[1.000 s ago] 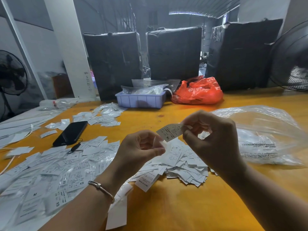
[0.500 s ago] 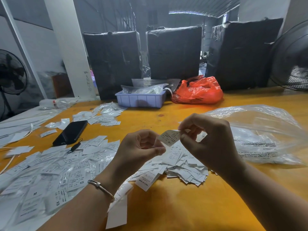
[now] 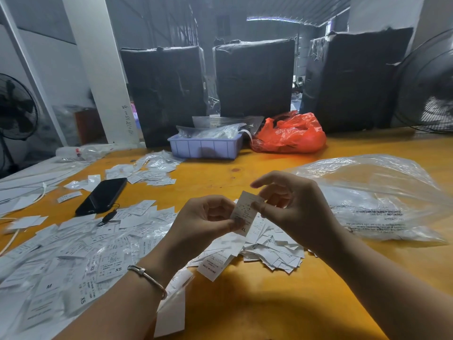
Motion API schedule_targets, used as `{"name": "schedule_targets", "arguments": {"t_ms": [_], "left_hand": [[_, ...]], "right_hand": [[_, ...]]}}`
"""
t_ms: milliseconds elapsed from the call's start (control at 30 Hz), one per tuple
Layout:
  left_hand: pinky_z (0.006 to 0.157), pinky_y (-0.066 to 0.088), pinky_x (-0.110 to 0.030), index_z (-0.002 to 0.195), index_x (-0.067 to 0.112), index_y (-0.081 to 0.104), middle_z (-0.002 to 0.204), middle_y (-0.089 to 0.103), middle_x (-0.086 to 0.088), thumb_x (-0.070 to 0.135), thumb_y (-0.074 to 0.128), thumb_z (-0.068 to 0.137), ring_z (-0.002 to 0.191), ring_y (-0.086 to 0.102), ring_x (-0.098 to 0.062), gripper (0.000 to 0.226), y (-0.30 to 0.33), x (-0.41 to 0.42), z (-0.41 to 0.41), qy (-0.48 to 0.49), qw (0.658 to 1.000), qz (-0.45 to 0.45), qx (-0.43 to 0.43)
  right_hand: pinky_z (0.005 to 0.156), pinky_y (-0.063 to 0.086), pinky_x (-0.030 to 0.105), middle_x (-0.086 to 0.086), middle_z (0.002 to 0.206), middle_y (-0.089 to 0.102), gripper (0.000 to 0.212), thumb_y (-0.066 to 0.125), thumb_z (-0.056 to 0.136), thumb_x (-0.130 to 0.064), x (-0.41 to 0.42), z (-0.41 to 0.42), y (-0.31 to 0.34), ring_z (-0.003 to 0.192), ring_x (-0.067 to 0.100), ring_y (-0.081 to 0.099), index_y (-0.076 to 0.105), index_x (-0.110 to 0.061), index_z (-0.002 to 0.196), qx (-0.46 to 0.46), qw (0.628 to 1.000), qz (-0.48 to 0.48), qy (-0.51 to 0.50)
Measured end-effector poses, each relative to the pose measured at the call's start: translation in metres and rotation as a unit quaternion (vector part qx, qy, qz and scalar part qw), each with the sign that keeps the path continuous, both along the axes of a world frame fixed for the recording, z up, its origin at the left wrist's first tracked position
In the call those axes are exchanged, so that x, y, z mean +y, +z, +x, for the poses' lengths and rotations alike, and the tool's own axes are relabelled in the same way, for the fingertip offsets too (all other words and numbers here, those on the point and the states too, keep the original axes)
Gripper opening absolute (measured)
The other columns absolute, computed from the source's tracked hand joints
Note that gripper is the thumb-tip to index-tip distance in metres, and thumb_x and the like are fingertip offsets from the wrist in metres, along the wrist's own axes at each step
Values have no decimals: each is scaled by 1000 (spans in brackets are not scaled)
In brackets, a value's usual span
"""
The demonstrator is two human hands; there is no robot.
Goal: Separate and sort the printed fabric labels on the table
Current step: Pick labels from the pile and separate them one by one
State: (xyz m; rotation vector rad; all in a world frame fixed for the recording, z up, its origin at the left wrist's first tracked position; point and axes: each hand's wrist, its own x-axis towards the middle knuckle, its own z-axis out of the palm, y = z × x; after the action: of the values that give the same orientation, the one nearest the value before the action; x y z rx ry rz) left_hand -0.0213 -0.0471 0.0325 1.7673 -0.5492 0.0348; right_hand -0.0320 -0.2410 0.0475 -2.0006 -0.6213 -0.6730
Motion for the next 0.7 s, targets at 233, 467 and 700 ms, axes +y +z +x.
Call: {"name": "schedule_targets", "arguments": {"t_ms": [233, 467, 700], "left_hand": [[72, 56, -24, 92, 1, 69, 90, 76, -9, -2, 74, 77, 87, 73, -21, 16, -1, 1, 1, 3, 999, -30, 28], [70, 56, -22, 98, 9, 68, 90, 76, -7, 10, 78, 71, 89, 73, -18, 29, -1, 2, 2, 0, 999, -36, 26], [69, 55, -19, 97, 12, 70, 89, 77, -5, 22, 76, 66, 87, 73, -16, 34, -2, 1, 1, 2, 1000, -17, 8]], "right_hand": [[61, 54, 33, -6, 74, 71, 15, 74, 80, -8, 6, -1, -1, 64, 9, 64, 76, -18, 91, -4, 999, -41, -18], [61, 56, 30, -7, 74, 71, 19, 70, 80, -1, 6, 0, -5, 65, 8, 65, 77, -16, 89, 64, 997, 1, 32], [64, 51, 29, -7, 80, 70, 8, 72, 81, -16, 7, 2, -7, 77, 10, 63, 77, -22, 82, 114, 991, -37, 65]]}}
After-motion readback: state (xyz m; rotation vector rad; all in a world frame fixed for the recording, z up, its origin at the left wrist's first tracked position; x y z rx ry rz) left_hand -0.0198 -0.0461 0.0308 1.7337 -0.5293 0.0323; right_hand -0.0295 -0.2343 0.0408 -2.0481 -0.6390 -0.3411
